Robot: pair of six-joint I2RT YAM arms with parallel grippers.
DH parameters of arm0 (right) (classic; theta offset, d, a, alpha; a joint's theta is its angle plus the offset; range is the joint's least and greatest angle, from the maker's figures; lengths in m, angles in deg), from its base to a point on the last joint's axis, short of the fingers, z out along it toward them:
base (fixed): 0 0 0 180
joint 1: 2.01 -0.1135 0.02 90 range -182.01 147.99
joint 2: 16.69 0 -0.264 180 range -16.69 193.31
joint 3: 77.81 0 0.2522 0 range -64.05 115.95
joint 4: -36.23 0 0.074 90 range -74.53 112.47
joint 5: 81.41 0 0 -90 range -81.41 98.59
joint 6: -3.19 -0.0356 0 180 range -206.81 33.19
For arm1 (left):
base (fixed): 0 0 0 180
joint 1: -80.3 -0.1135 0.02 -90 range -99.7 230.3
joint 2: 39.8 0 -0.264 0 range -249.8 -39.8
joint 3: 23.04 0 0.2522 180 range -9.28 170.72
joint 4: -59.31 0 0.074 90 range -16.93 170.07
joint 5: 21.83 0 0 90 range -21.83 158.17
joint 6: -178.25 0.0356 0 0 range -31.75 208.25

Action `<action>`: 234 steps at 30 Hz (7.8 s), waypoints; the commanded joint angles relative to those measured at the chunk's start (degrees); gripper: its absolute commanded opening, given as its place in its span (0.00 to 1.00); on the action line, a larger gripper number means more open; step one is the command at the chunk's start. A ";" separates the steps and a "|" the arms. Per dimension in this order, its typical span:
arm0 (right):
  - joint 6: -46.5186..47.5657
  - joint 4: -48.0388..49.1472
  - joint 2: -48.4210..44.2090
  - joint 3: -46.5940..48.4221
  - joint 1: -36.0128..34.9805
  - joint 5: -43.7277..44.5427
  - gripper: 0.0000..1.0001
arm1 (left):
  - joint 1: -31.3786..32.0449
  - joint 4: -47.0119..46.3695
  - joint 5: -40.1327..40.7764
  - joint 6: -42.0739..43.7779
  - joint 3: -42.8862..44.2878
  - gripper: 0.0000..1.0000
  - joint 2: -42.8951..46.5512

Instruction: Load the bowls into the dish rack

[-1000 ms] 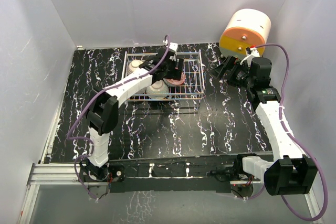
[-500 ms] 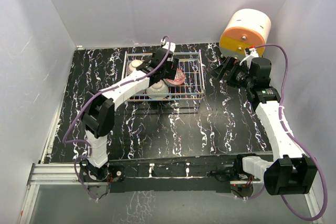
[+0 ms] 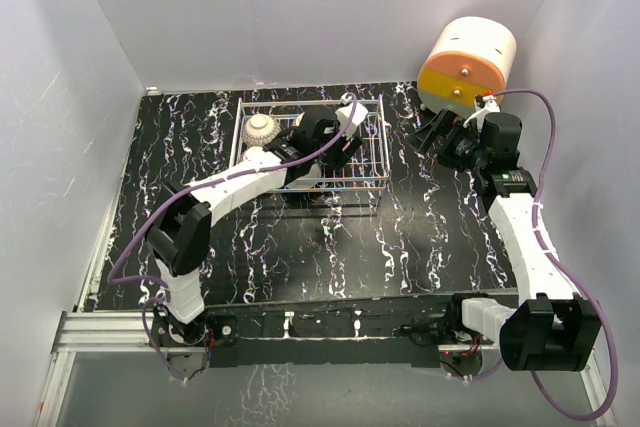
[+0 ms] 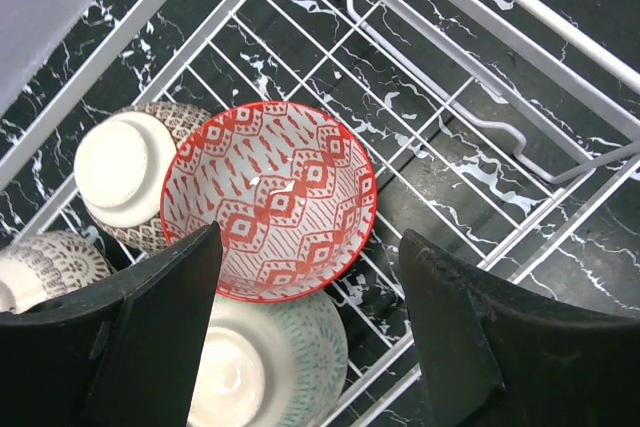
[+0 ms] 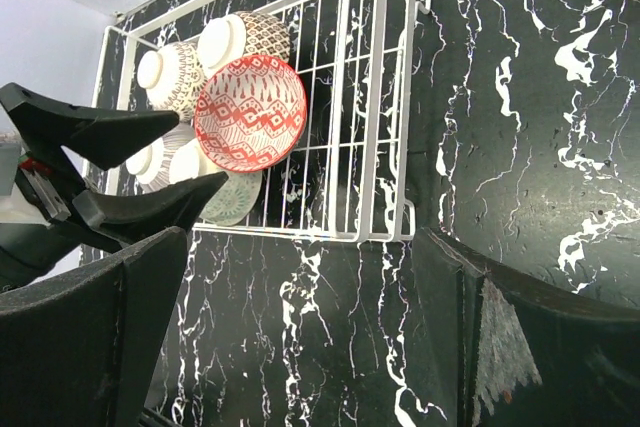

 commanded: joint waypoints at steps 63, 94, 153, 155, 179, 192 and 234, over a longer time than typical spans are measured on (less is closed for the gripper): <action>-2.13 0.22 2.63 3.44 5.95 -4.33 0.96 | 2.18 9.63 6.29 14.90 17.24 0.35 -19.50; -2.56 0.28 1.43 1.91 6.49 -4.69 0.96 | 1.25 12.20 8.93 11.81 23.49 0.00 -17.96; -3.31 -1.12 0.63 1.94 8.53 -2.59 0.96 | -14.22 -88.99 -32.88 -102.29 -8.22 0.00 -22.01; -3.22 -1.14 0.56 1.91 8.61 -2.54 0.96 | -13.55 -88.67 -32.65 -102.91 -7.01 0.00 -23.69; -3.27 -1.19 0.61 2.48 8.61 -3.01 0.96 | -10.44 -65.47 -34.28 -94.39 -3.06 0.00 -30.61; -3.44 -1.08 0.36 2.10 8.62 -3.50 0.96 | -11.64 -56.46 -31.68 -88.08 -8.96 0.00 -25.07; -4.14 -0.11 -0.41 0.54 8.62 -4.86 0.96 | -14.13 -25.90 -21.23 -69.15 -9.76 0.57 -10.86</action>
